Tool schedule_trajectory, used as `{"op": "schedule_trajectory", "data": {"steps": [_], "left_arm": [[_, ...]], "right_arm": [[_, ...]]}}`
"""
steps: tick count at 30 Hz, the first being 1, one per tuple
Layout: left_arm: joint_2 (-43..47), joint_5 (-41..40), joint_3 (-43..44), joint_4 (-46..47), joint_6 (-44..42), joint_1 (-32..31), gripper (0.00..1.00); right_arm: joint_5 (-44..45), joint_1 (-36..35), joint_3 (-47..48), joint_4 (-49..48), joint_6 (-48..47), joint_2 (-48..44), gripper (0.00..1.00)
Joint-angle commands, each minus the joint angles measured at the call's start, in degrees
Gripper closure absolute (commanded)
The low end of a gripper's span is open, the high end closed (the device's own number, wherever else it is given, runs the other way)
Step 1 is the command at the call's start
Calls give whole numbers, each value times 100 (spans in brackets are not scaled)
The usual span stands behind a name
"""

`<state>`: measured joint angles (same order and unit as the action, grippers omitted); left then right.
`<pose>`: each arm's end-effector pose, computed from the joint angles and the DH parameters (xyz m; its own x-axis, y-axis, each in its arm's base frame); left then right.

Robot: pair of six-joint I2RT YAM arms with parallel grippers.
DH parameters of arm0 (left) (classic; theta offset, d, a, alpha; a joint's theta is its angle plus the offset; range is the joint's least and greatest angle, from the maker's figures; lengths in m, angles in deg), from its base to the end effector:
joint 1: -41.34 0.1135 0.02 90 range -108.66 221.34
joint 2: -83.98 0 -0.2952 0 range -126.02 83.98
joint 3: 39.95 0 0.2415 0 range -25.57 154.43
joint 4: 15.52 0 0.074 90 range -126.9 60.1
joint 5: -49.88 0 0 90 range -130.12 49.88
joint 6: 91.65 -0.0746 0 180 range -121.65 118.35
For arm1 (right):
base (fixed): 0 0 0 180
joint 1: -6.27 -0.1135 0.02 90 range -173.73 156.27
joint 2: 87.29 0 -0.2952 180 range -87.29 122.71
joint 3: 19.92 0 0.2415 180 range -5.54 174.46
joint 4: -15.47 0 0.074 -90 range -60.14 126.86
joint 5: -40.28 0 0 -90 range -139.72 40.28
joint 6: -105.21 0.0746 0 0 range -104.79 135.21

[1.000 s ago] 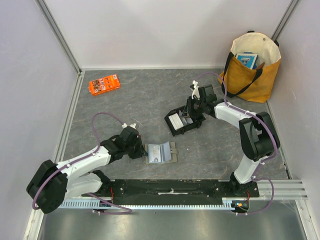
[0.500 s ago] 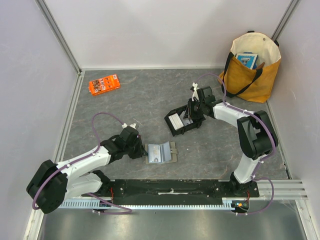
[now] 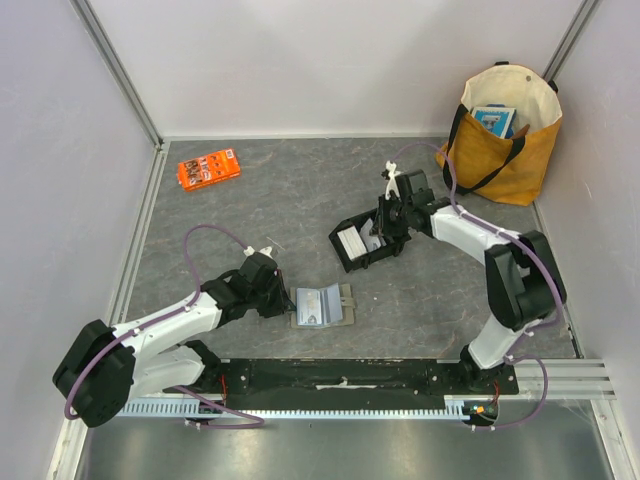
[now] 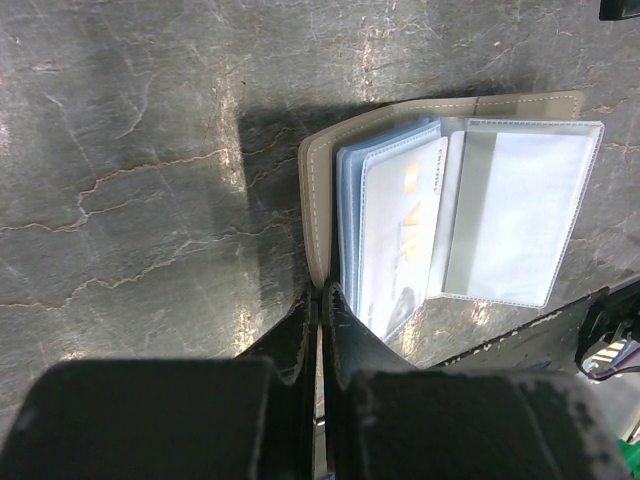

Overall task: Put the credit cards into the card holder
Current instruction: Pick up the credit card from the storage box, then turn over the card slot in the card holder.

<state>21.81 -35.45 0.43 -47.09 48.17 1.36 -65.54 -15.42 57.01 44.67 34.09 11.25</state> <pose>0.1455 -0.1299 0.1659 -0.9144 -0.2270 -0.3351 -0.0326 0.8665 -0.4981 0.3460 0.1595 0.2035 -0.8483 -0.0024 -0.5295 -0.2549 0.8784 0.4044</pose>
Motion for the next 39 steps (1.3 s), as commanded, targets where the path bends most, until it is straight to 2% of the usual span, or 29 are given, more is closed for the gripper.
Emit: {"op": "schedule_trajectory", "data": {"steps": [1,6,9,12,16,20,24,30,39], "left_arm": [[117,43,160,119,-183,-18,98],[214,78,151,128,-148,-18,98],[302,113,125,155,-104,-18,98],[372,131,116,155,-69,-18,98],[451,149,90,155,-17,-18,98],[495,219,81,155,-8,-35,98],[504,219,72,146,-8,-18,98],[539,236,11,163,36,-27,98],[566,245,-16,181,28,-27,98]], "right_arm": [[192,-54,346,109,-59,-818,100],[561,-177,241,198,81,-1433,100],[1069,-624,-13,93,414,-1855,100],[2079,-1520,-557,-336,1169,-2356,100],[3398,-2906,-1611,-1259,2672,-2954,100],[4961,-4235,-1737,-1437,3227,-2789,100],[5658,-5063,-1526,-1744,3509,-2270,100],[5783,-5301,-1227,-1832,3553,-1479,100],[5616,-5337,-1166,-2025,3474,-1136,100]]}}
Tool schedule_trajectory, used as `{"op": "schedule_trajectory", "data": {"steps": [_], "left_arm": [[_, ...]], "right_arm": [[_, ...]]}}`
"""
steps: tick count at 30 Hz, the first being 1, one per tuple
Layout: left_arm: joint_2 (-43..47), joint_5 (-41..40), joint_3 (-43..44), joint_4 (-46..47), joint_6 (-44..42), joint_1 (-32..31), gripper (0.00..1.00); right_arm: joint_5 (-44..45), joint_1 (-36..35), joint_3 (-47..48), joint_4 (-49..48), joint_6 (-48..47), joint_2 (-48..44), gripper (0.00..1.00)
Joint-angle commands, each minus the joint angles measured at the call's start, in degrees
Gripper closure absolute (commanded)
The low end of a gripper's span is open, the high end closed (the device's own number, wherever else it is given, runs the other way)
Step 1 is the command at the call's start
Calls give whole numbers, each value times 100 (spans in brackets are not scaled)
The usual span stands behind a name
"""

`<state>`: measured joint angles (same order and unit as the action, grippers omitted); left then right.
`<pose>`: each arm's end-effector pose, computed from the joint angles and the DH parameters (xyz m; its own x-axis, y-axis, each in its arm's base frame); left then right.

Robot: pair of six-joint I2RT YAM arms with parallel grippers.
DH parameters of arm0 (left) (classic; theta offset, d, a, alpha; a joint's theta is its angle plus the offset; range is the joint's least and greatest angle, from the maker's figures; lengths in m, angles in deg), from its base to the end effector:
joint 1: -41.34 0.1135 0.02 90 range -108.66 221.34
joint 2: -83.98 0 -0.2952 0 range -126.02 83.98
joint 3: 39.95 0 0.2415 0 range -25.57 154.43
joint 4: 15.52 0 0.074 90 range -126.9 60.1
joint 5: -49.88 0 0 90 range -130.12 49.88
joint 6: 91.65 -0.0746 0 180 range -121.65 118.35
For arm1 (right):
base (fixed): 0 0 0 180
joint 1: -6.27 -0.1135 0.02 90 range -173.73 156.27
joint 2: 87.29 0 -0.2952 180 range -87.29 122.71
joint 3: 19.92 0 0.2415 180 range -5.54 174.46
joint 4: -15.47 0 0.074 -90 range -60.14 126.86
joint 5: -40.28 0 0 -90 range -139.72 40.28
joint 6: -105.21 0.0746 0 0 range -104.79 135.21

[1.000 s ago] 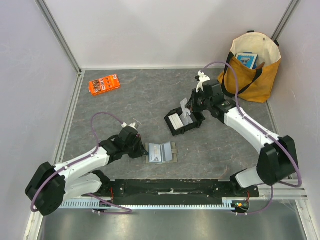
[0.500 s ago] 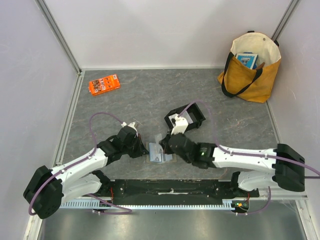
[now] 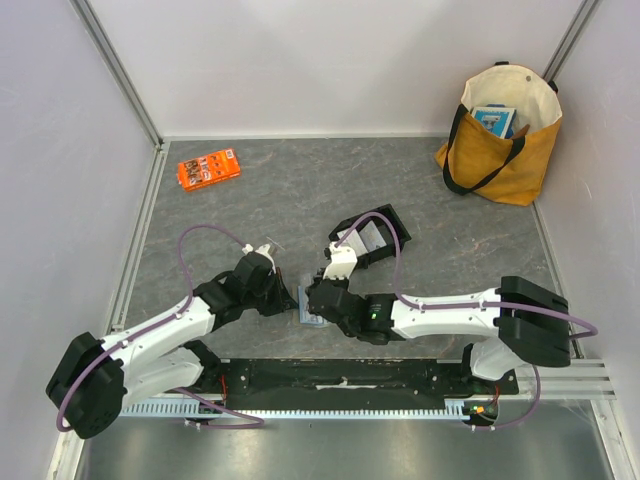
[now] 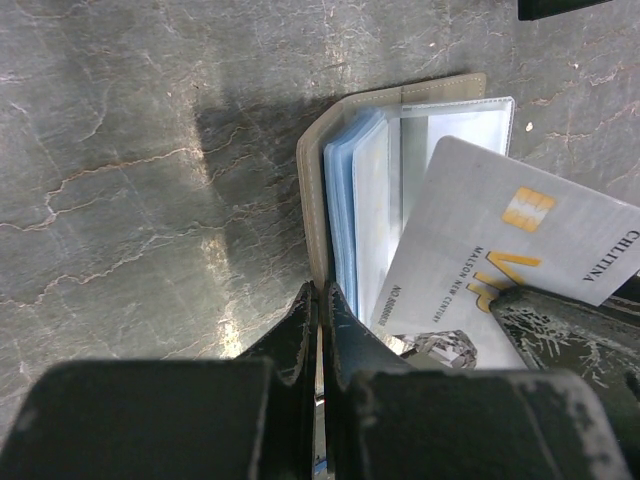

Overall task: Put the credit cards into the card holder
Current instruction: Turn over the card slot in the card holder.

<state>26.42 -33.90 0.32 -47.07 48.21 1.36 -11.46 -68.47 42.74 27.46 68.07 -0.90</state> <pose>0.1402 -0.1281 0.1793 -0.9020 -0.2355 -0.3619 0.0060 0.8313 -0.5557 0.1315 0.3063 0.2335 -0.5912 0.2113 -0.7784 -0.2550 0.8666 0.4289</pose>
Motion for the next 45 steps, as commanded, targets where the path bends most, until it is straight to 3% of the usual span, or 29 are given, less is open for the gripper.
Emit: {"op": "schedule_trajectory", "data": {"steps": [1,12,28,45], "left_arm": [[105,81,-5,179,23,-18,98],[193,20,-49,135,32,-18,98],[78,-7,-119,152,-3,-18,98],[148,20,-128,152,-3,-27,98]], "right_arm": [[182,-41,262,-349,67,71,100],[138,-41,367,-104,75,457,100],[67,-41,279,-244,-294,-17,100],[41,-32,394,-95,-250,449,100]]}}
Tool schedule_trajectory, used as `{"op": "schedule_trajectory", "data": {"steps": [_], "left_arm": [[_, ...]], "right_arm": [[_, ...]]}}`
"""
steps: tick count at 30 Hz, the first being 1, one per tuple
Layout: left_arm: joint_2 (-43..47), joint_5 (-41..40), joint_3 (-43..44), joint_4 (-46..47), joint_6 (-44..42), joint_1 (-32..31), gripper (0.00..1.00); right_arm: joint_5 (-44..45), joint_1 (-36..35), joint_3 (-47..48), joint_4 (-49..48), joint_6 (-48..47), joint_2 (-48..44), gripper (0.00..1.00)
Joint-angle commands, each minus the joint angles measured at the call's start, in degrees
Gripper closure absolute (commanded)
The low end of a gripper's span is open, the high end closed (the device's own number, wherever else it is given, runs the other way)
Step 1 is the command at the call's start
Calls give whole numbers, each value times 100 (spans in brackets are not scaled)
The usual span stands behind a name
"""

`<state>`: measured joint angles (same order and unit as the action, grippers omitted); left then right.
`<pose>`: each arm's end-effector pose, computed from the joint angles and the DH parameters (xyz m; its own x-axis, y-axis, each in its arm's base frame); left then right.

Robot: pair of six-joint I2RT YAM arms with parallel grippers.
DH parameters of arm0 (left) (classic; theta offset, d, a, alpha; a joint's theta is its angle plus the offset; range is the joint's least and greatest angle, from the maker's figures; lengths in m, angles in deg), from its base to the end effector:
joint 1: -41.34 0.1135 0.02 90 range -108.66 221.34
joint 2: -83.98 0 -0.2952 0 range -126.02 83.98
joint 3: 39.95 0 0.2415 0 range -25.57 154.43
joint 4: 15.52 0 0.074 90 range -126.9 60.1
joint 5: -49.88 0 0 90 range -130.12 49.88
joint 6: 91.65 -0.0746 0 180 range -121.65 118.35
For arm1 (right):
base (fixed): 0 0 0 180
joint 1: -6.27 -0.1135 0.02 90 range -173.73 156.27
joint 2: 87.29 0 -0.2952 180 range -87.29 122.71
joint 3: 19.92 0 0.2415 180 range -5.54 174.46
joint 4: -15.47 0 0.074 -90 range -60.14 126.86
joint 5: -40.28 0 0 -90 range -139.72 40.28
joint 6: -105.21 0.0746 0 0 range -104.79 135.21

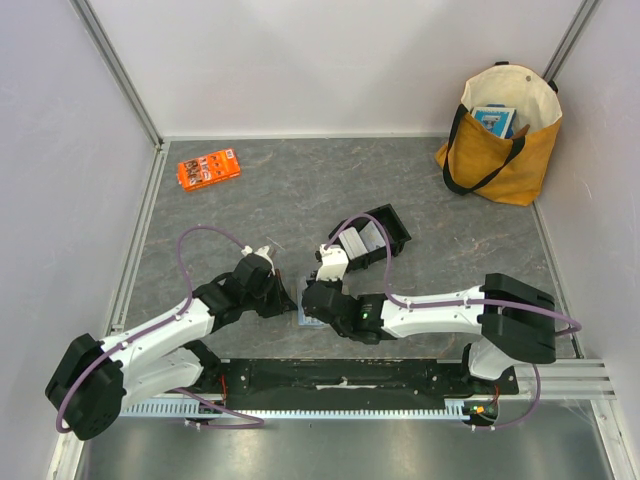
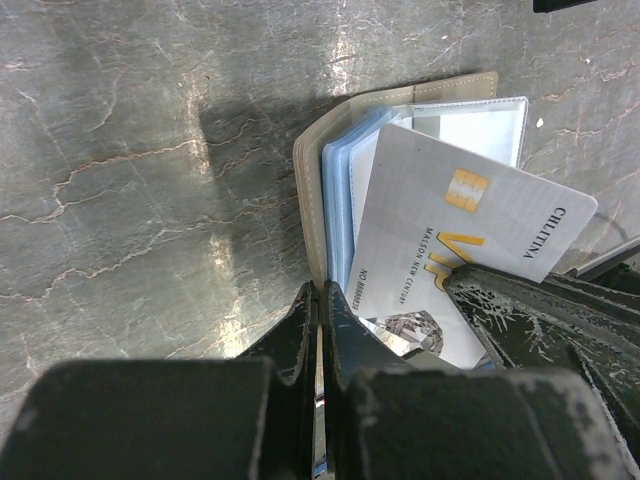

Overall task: Put the credit cards into the card holder
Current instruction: Turn over the card slot in the card holder.

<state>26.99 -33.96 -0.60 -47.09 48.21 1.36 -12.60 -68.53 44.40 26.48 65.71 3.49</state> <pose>0.1375 -0.1257 0.1757 -0.9034 -0.2344 -0.3590 0.0029 0.8340 -0.5518 0.1342 0.3222 0.2199 -0.5983 0.1446 -0.7881 -0.2865 0.8800 0.3789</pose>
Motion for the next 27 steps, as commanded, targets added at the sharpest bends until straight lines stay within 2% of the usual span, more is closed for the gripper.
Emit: {"op": "schedule_trajectory", "data": {"steps": [1,15,27], "left_arm": [[92,26,-36,146,5,-18,98],[101,-9,-54,146,6,-18,98],[118,-9,-36,146,-3,-27,98]], "right_arm": [[163,-25,227,39,-23,1,100],[673,-25,289,785,-145,-219,100],[963,-34,702,1541,-374,-105,100]]}}
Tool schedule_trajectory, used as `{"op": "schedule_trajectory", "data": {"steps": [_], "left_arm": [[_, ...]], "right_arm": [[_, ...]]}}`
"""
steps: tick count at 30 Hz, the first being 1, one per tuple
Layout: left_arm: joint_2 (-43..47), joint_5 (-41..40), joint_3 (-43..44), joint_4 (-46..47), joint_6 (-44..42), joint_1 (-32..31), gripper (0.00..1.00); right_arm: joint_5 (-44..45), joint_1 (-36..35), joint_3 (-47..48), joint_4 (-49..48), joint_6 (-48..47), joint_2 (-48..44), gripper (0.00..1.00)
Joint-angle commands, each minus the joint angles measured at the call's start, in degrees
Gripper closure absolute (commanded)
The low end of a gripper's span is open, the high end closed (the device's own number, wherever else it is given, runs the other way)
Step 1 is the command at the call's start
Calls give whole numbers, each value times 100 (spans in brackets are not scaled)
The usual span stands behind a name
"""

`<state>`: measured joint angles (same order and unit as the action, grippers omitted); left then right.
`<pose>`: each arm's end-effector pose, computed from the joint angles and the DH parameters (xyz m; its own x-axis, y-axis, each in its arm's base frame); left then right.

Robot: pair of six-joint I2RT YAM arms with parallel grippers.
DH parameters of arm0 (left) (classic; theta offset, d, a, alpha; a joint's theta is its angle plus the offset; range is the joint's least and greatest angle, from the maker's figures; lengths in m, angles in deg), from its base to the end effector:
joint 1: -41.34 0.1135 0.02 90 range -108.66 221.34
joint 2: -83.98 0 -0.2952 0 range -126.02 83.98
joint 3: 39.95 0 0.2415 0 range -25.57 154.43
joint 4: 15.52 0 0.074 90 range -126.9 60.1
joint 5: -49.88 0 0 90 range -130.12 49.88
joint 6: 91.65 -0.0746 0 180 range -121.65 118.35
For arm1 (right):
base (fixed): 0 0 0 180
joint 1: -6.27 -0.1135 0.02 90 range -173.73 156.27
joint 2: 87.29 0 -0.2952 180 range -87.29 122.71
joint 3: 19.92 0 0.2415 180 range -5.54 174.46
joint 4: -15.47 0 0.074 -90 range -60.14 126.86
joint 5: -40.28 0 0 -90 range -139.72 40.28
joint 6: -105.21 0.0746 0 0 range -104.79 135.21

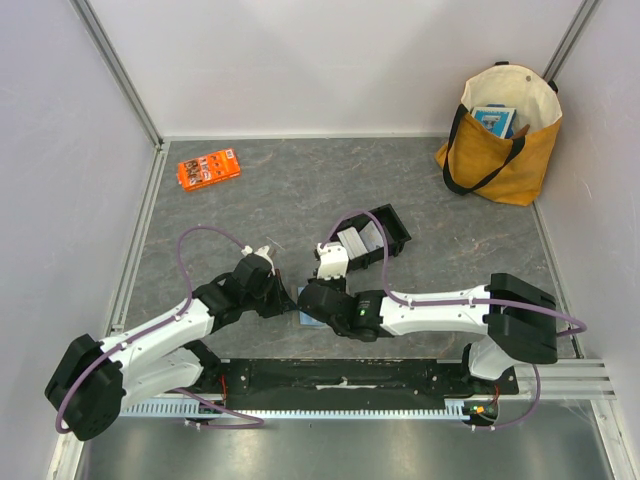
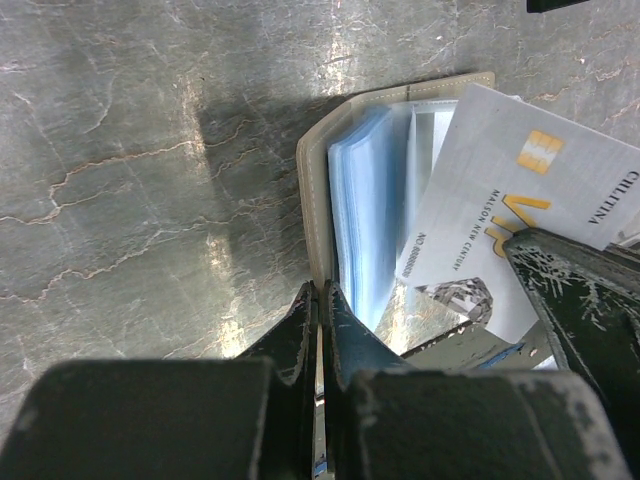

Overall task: Put the credit cards into the card holder
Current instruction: Turn over the card slot in the card holder, then insert the credit card into the card holder.

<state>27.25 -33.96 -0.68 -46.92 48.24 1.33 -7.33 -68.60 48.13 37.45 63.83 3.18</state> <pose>0.1372 -0.1257 0.1763 -0.9019 -0.2358 -0.3621 0.0055 0.8317 -0.5552 0.1367 0.3131 0.2263 -0.5614 0.0471 -0.8262 -0.2512 0.9416 0.2243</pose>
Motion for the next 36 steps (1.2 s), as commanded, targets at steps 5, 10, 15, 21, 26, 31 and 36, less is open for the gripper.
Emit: {"op": "schedule_trajectory", "data": {"steps": [5,10,15,21,26,31,36], "left_arm": [[74,-18,-10,128,-5,-16,98],[-5,-9,-19,163,-23,-16,98],[-163,-61,-106,234,-67,-16,98],[-417,-149,-221,365,-128,-16,98],[-611,-176,-300,480,-102,-16,98],[-690,-185,-318,497,-102,-16,98],[-708,-193,-318,480,-76,-16,98]], "right_arm": [[559,-19,469,760,-265,-100,100],[647,-19,329,857,-204,-232,100],[-615,306,-224,35,-265,-574,100],[-2295,991,-1445,-1548,305,-962,100],[-3069,1317,-2088,-2516,683,-997,100],[-3325,1370,-2431,-3061,1008,-892,100],[-3361,1370,-2625,-3221,1211,-847,100]]}}
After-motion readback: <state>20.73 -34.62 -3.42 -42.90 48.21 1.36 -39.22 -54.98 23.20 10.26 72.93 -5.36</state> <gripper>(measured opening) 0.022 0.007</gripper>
